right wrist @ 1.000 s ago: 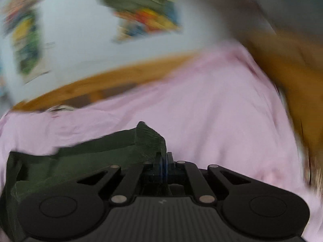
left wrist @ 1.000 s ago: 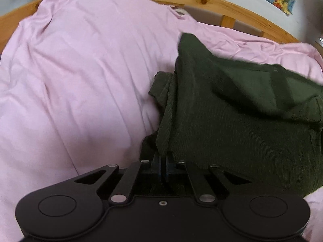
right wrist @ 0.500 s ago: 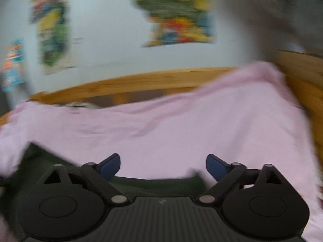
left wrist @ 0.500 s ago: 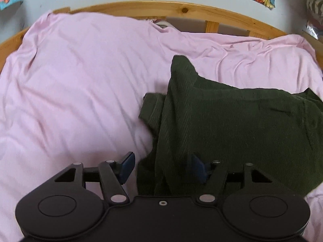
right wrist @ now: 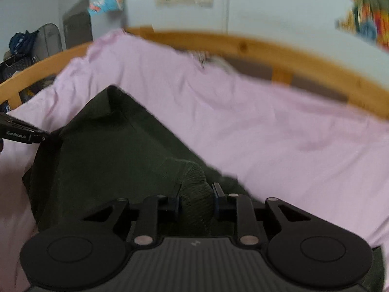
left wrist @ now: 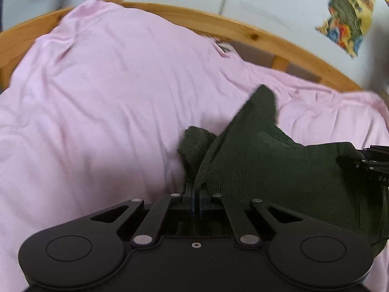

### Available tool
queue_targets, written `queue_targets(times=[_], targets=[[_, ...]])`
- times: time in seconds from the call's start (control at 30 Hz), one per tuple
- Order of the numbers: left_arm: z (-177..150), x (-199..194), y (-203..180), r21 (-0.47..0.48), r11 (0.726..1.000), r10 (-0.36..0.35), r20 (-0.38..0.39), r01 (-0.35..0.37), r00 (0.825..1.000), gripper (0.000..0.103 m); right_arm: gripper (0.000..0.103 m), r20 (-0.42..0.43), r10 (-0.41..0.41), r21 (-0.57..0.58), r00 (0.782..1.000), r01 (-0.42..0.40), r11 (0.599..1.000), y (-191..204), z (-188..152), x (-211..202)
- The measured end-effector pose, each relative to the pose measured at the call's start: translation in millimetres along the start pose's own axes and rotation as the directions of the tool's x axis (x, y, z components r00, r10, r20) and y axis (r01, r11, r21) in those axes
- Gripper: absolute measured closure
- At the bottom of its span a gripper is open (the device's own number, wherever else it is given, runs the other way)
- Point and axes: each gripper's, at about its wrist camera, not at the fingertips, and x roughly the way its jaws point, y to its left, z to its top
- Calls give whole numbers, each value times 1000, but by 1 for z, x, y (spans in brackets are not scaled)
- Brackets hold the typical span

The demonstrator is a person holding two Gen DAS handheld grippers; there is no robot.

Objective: Fold large clothes

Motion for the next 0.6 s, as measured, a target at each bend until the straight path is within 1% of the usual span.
queue_targets(times=[0.07, 0.1, 0.13, 0.17, 0.2, 0.23, 0.27, 0.3, 0.33, 0.37, 0.4, 0.43, 0.53, 0.6], targets=[[-4, 0, 3, 8, 1000, 13, -14, -13, 1000, 101, 74, 40, -38, -29, 998, 40, 999, 7, 1, 1], [-7, 5, 5, 1, 1000, 20, -39, -20, 999, 101, 71, 41, -68, -25, 997, 69, 997, 7, 0, 7], [-8, 12, 7, -10, 1000, 29, -71, -29, 997, 101, 70, 22, -98, -8, 995, 98, 995, 5, -1, 15], [-10, 18, 9, -27, 999, 27, -105, -30, 994, 101, 68, -8, -156, 12, 988, 156, 988, 0, -6, 23], [-11, 21, 11, -42, 999, 26, -120, -32, 992, 99, 61, -25, -213, 41, 977, 214, 976, -7, -9, 26], [-11, 21, 12, -49, 998, 28, -121, -34, 992, 96, 55, -27, -251, 88, 968, 252, 964, -20, -13, 21], [-11, 20, 14, -48, 998, 23, -117, -29, 993, 88, 49, -6, -277, 152, 961, 274, 949, -32, -16, 12], [-11, 17, 15, -38, 999, 8, -110, -13, 994, 82, 34, 22, -303, 208, 953, 292, 933, -43, -20, -3], [-12, 13, 16, -27, 1000, -11, -103, 8, 995, 70, 18, 54, -339, 243, 939, 317, 917, -53, -26, -20], [-14, 11, 16, -15, 1000, -24, -97, 22, 995, 58, 12, 80, -375, 257, 924, 344, 903, -61, -32, -36], [-15, 7, 16, 4, 1000, -30, -84, 30, 996, 54, 8, 102, -405, 261, 909, 368, 892, -71, -38, -51], [-16, 4, 15, 28, 999, -28, -67, 30, 997, 48, 7, 111, -419, 258, 901, 381, 888, -78, -45, -63], [-12, 3, 0, 139, 990, -7, -13, 8, 1000, 38, 4, 44, -431, 279, 901, 404, 871, -98, -64, -80], [-6, 9, -19, 216, 976, 18, 22, -22, 1000, 35, 3, -23, -407, 328, 913, 392, 859, -106, -79, -78]])
